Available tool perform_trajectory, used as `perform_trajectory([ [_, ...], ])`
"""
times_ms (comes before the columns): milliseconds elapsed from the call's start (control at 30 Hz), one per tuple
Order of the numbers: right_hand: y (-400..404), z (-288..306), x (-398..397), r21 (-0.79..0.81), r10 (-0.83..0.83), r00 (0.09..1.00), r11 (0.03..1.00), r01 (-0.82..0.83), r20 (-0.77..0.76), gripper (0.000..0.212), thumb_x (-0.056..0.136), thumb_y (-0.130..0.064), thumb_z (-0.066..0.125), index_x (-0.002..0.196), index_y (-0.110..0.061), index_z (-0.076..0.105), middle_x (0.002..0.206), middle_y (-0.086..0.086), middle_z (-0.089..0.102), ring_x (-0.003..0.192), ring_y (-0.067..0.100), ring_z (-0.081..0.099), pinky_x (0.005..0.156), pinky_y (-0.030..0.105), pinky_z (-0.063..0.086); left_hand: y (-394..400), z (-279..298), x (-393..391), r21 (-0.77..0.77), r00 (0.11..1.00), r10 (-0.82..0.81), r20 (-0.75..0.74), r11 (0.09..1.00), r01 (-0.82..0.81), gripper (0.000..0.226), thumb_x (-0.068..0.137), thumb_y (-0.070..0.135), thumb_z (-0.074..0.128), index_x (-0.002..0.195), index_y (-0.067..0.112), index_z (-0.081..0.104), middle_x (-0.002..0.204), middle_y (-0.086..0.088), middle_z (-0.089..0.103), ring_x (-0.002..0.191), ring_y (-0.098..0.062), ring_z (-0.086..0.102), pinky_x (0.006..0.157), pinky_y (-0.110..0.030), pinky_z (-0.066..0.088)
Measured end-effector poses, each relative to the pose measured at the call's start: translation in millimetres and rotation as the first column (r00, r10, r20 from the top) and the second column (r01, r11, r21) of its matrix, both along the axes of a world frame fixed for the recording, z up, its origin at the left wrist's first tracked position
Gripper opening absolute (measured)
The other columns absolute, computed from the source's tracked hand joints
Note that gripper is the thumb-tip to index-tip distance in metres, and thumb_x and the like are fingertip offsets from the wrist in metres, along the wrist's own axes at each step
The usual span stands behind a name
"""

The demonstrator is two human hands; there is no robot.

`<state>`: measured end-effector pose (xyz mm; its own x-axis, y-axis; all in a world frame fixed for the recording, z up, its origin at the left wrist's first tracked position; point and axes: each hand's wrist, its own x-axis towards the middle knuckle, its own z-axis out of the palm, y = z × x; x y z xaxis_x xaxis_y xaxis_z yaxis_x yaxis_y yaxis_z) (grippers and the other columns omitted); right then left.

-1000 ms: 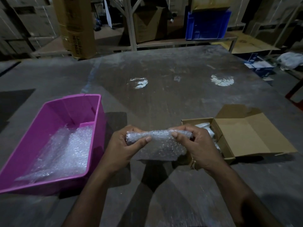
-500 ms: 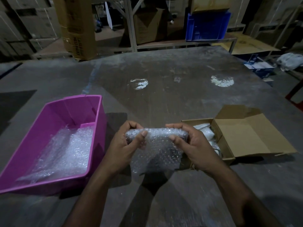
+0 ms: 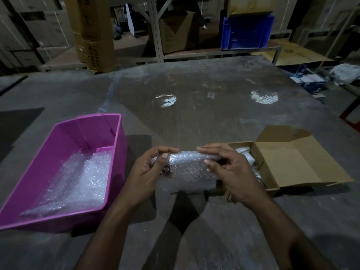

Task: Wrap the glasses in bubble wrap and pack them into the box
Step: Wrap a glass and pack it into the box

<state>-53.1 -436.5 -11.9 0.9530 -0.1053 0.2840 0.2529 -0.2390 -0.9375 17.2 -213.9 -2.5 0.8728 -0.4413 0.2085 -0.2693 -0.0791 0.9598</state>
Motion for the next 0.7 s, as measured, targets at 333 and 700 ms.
perform_trajectory([
  [333, -2.1, -1.2, -0.2, 0.027, -0.003, 1.0, 1.0, 0.003, -0.023, 0.039, 0.082, -0.008, 0.079, 0.116, -0.028, 0.075, 0.116, -0.011, 0.063, 0.115, 0.009, 0.061, 0.092, 0.021, 0.052, 0.8, 3.7, -5.2, 0.019, 0.992, -0.014, -0.122, 1.0, 0.017, 0.032, 0.078, 0.016, 0.081, 0.109, 0.017, 0.073, 0.108, 0.0, 0.075, 0.093, -0.019, 0.074, 0.073, -0.027, 0.06],
  [700, -4.0, -5.5, -0.2, -0.057, -0.085, 0.985, 0.995, 0.077, -0.15, 0.026, 0.091, -0.042, 0.063, 0.116, -0.049, 0.069, 0.119, -0.004, 0.062, 0.096, -0.001, 0.059, 0.077, 0.01, 0.048, 1.9, -2.3, 2.2, 0.076, 0.999, 0.038, -0.032, 0.996, -0.036, 0.018, 0.078, 0.028, 0.082, 0.092, 0.02, 0.075, 0.093, -0.004, 0.071, 0.081, -0.019, 0.07, 0.067, -0.029, 0.054],
])
